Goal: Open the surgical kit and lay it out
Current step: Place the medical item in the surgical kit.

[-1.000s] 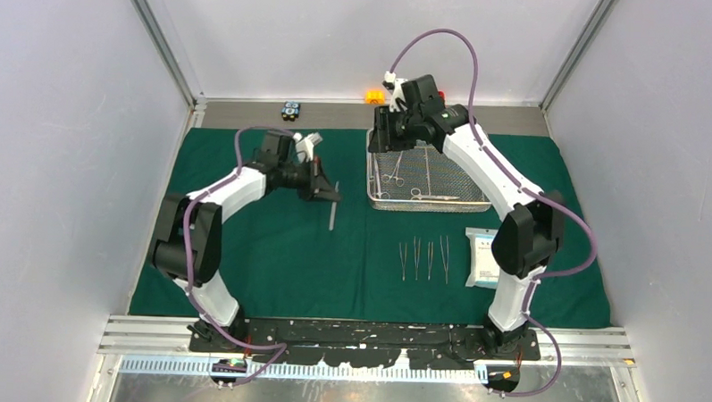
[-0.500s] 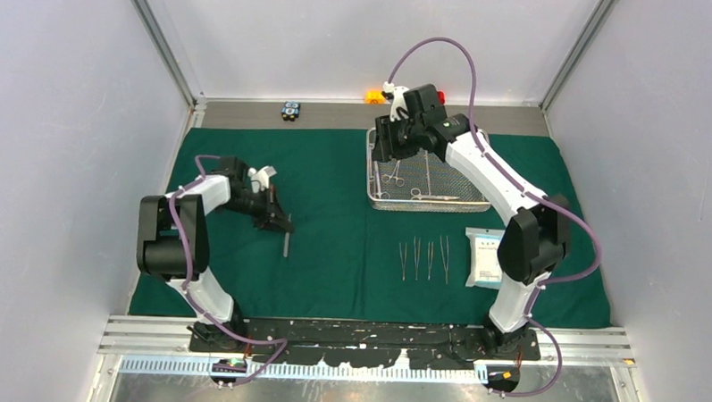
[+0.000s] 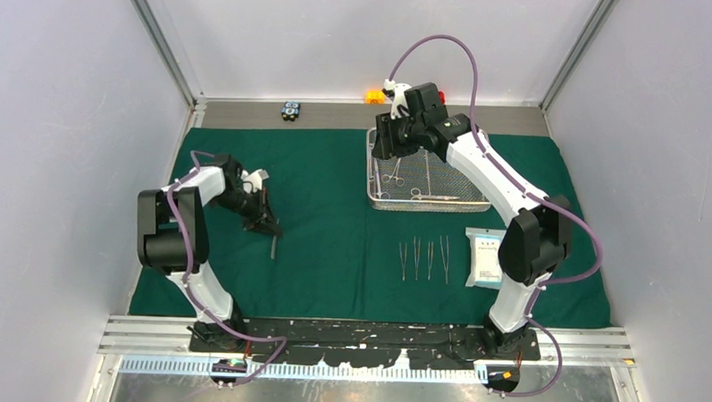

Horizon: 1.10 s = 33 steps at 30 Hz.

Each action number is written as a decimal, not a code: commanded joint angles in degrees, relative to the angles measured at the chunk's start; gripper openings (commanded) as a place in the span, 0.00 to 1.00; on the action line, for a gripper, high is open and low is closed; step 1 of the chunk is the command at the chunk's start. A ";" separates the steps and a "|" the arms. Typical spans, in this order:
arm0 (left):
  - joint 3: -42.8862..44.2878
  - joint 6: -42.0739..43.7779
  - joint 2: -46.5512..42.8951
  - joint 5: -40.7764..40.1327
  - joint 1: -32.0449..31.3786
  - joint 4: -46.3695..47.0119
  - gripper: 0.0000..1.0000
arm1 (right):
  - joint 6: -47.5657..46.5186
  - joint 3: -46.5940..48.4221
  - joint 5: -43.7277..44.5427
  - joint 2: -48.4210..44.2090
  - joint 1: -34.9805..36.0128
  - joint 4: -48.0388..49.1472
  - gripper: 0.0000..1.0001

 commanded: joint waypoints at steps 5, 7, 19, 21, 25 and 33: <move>2.74 1.73 4.66 -4.03 1.41 -5.37 0.02 | -0.75 0.96 1.57 -1.60 0.20 2.18 0.51; 2.89 1.51 5.40 -4.48 1.84 -5.34 0.02 | -0.77 1.00 1.55 -1.51 0.16 2.17 0.51; 3.47 0.66 10.94 -5.06 3.02 -5.82 0.17 | -0.61 2.04 1.57 -0.22 0.19 1.74 0.51; 3.60 0.60 11.21 -5.44 3.21 -5.83 0.18 | -0.63 2.00 1.65 -0.11 0.19 1.71 0.51; 4.11 0.81 11.53 -5.78 3.58 -6.27 0.17 | -0.67 1.90 1.66 0.01 0.21 1.71 0.51; 6.66 2.80 13.70 -6.79 3.60 -8.66 0.07 | -0.57 1.38 1.22 0.13 0.20 1.72 0.51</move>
